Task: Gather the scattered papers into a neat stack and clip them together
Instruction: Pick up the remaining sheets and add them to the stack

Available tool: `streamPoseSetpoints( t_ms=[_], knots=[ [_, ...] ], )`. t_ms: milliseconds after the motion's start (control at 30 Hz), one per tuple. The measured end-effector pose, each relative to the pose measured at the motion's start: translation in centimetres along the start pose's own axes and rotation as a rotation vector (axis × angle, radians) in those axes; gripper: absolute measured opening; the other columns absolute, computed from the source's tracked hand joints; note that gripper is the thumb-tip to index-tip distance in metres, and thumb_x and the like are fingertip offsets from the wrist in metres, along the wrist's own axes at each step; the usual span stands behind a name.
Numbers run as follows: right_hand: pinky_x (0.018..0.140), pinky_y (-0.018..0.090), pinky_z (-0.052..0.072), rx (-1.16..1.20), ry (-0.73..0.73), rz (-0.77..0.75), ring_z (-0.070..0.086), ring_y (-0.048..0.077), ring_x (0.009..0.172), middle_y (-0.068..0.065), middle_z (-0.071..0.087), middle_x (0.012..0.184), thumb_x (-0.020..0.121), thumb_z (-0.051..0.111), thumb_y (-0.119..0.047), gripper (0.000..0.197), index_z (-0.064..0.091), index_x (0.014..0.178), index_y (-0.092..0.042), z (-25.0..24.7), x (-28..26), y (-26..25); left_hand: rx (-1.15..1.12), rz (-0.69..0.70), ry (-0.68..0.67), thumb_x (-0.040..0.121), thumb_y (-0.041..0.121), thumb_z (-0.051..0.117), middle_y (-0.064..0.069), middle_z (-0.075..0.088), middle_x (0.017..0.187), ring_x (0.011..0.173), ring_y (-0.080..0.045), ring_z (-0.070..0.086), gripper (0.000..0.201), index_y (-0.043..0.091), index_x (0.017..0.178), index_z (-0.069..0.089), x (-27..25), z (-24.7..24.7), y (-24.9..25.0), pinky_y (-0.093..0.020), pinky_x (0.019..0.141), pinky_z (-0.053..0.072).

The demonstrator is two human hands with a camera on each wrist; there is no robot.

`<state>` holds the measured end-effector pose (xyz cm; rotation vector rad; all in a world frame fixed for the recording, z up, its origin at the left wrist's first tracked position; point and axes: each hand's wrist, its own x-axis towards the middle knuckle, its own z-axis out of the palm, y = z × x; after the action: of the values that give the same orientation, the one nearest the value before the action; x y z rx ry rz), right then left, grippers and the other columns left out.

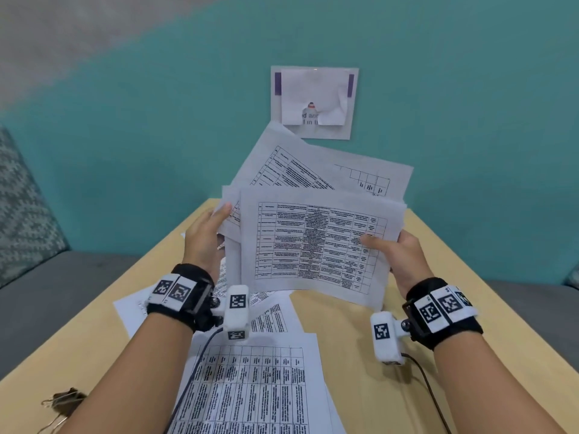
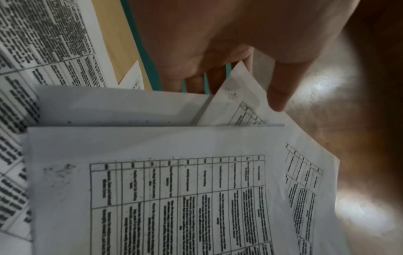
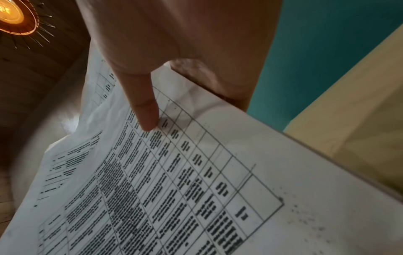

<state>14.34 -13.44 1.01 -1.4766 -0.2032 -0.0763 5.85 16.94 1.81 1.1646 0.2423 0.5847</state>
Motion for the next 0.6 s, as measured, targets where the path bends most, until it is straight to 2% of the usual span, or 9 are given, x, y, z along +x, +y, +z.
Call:
streamPoseSetpoints(
  t_ms=[67,100,167,267,333,433,500,533,600],
  knots=[
    [0.088,0.039,0.056,0.002,-0.005,0.006,0.073,0.021,0.099,0.000,0.078,0.106,0.082,0.078,-0.007,0.031,0.071,0.112,-0.012,0.1,0.0,0.3,0.035,0.037,0.012,0.095,0.026,0.072,0.000,0.076,0.096,0.084,-0.018,0.066,0.009,0.018,0.099,0.073,0.4,-0.4,-0.2,-0.037,0.080,0.052],
    [0.089,0.039,0.056,0.002,-0.005,0.004,0.073,0.021,0.099,0.001,0.078,0.106,0.083,0.077,-0.006,0.030,0.072,0.112,-0.011,0.1,0.0,0.4,0.062,0.049,0.024,0.095,0.019,0.071,-0.001,0.075,0.093,0.081,-0.019,0.066,0.002,0.019,0.095,0.072,0.6,-0.6,-0.3,-0.035,0.077,0.052],
    [0.087,0.037,0.056,-0.002,-0.006,-0.004,0.073,0.019,0.097,0.000,0.078,0.104,0.085,0.075,-0.006,0.028,0.072,0.112,-0.010,0.2,-0.1,0.5,0.112,0.054,0.043,0.092,0.002,0.070,-0.004,0.076,0.095,0.079,-0.020,0.068,0.017,0.018,0.097,0.071,0.9,-1.1,-0.4,-0.033,0.074,0.055],
    [0.079,0.032,0.056,-0.002,-0.002,-0.010,0.073,0.019,0.096,0.000,0.078,0.103,0.086,0.075,-0.006,0.026,0.073,0.111,-0.010,0.2,-0.1,0.5,0.185,0.026,0.024,0.081,-0.024,0.056,-0.007,0.080,0.091,0.076,-0.024,0.071,0.044,0.016,0.098,0.068,1.0,-1.8,-0.2,-0.031,0.066,0.056],
    [0.079,0.031,0.055,0.005,-0.002,-0.004,0.073,0.019,0.097,0.000,0.078,0.103,0.085,0.075,-0.005,0.026,0.073,0.110,-0.011,0.2,-0.2,0.4,0.239,-0.001,-0.012,0.079,-0.024,0.054,-0.012,0.079,0.097,0.080,-0.027,0.071,0.046,0.015,0.101,0.067,1.0,-2.0,-0.2,-0.032,0.067,0.056],
    [0.084,0.036,0.056,0.016,-0.009,0.009,0.073,0.020,0.098,-0.001,0.078,0.103,0.084,0.076,-0.004,0.026,0.073,0.108,-0.013,0.1,-0.3,0.3,0.240,-0.007,-0.041,0.088,0.003,0.072,-0.014,0.078,0.104,0.081,-0.028,0.070,0.018,0.013,0.102,0.073,1.1,-2.0,-0.5,-0.031,0.068,0.055],
    [0.087,0.040,0.056,0.019,-0.007,0.009,0.073,0.024,0.099,0.000,0.078,0.104,0.083,0.074,-0.002,0.027,0.073,0.108,-0.012,0.0,-0.4,0.2,0.236,-0.008,-0.038,0.090,0.012,0.074,-0.015,0.077,0.104,0.079,-0.026,0.070,0.009,0.010,0.099,0.074,1.0,-1.9,-0.6,-0.030,0.068,0.057],
    [0.088,0.042,0.056,0.023,-0.002,0.007,0.073,0.026,0.099,0.001,0.078,0.104,0.083,0.073,0.000,0.027,0.073,0.108,-0.011,0.0,-0.4,0.1,0.251,-0.002,-0.039,0.091,0.007,0.072,-0.015,0.077,0.101,0.078,-0.026,0.070,0.006,0.009,0.096,0.074,1.1,-1.9,-0.7,-0.030,0.067,0.058],
    [0.086,0.042,0.057,0.036,0.011,0.006,0.072,0.029,0.098,0.004,0.078,0.104,0.084,0.068,0.002,0.026,0.073,0.106,-0.011,0.0,-0.3,0.0,0.289,-0.001,-0.050,0.087,-0.011,0.062,-0.010,0.078,0.091,0.078,-0.027,0.069,0.025,0.011,0.092,0.072,1.1,-1.9,-0.7,-0.029,0.066,0.059]
  ],
)
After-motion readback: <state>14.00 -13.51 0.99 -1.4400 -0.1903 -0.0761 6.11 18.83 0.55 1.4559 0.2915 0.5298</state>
